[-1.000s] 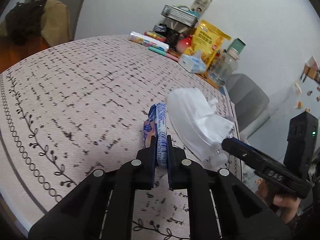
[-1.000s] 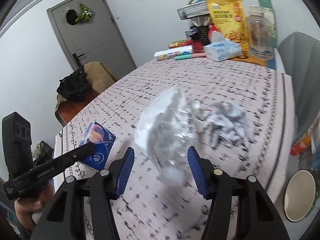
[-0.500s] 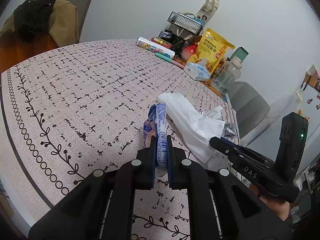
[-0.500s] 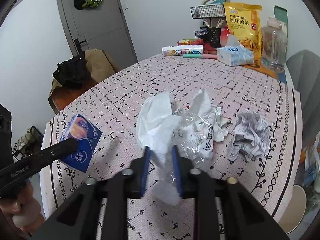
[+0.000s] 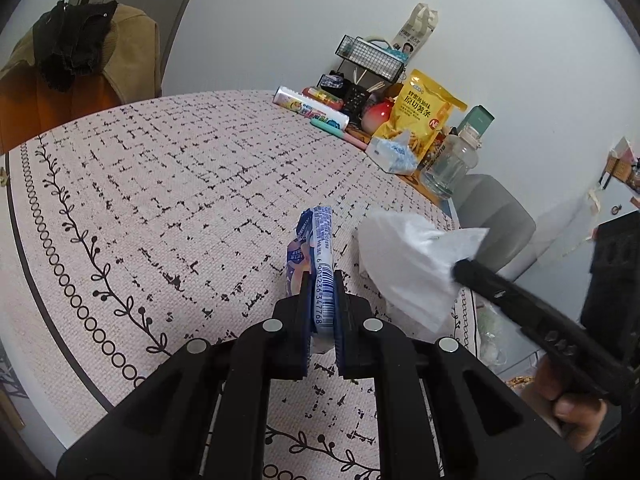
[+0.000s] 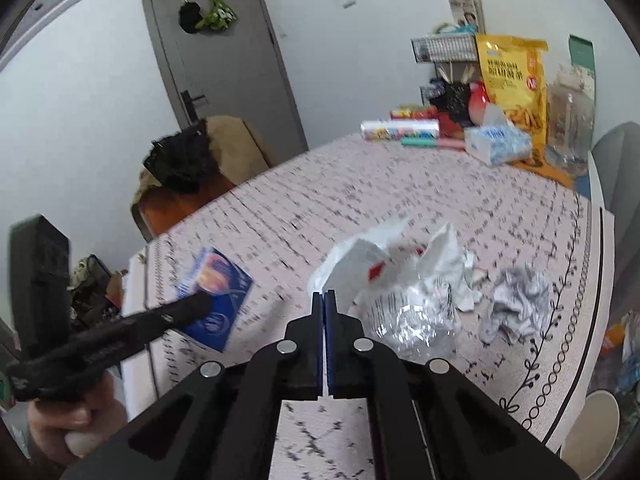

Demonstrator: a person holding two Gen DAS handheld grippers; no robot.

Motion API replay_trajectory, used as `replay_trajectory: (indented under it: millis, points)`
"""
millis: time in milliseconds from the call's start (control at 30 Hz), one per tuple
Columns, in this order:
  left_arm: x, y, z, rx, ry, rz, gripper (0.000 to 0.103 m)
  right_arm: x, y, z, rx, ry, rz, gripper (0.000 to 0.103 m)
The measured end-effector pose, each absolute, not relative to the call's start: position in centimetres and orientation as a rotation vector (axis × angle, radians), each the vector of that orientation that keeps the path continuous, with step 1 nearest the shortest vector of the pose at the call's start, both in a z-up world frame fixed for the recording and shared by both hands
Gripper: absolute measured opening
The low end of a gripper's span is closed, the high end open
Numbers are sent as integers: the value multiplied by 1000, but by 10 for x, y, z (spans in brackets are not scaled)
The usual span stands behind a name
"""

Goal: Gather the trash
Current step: 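Carry the blue tissue pack to the beige bin and open the left tool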

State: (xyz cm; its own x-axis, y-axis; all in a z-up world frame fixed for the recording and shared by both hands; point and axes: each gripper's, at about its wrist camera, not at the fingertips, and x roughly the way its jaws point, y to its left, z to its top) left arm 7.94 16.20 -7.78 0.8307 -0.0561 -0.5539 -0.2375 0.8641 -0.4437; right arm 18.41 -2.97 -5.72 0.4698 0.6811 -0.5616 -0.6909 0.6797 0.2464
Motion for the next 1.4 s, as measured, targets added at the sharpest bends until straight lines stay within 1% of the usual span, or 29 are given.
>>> replay_trajectory:
  millis: [333, 567, 967, 1400]
  points:
    - [87, 149, -59, -497, 557, 79, 10, 171, -59, -1, 26, 515, 852, 2]
    - [105, 123, -41, -448, 550, 26, 10, 175, -105, 14, 73, 467, 765, 2]
    - [165, 26, -20, -338, 575, -134, 10, 202, -216, -7, 160, 495, 558, 2]
    - [245, -121, -36, -247, 672, -324, 10, 217, -359, -55, 273, 541, 301, 2]
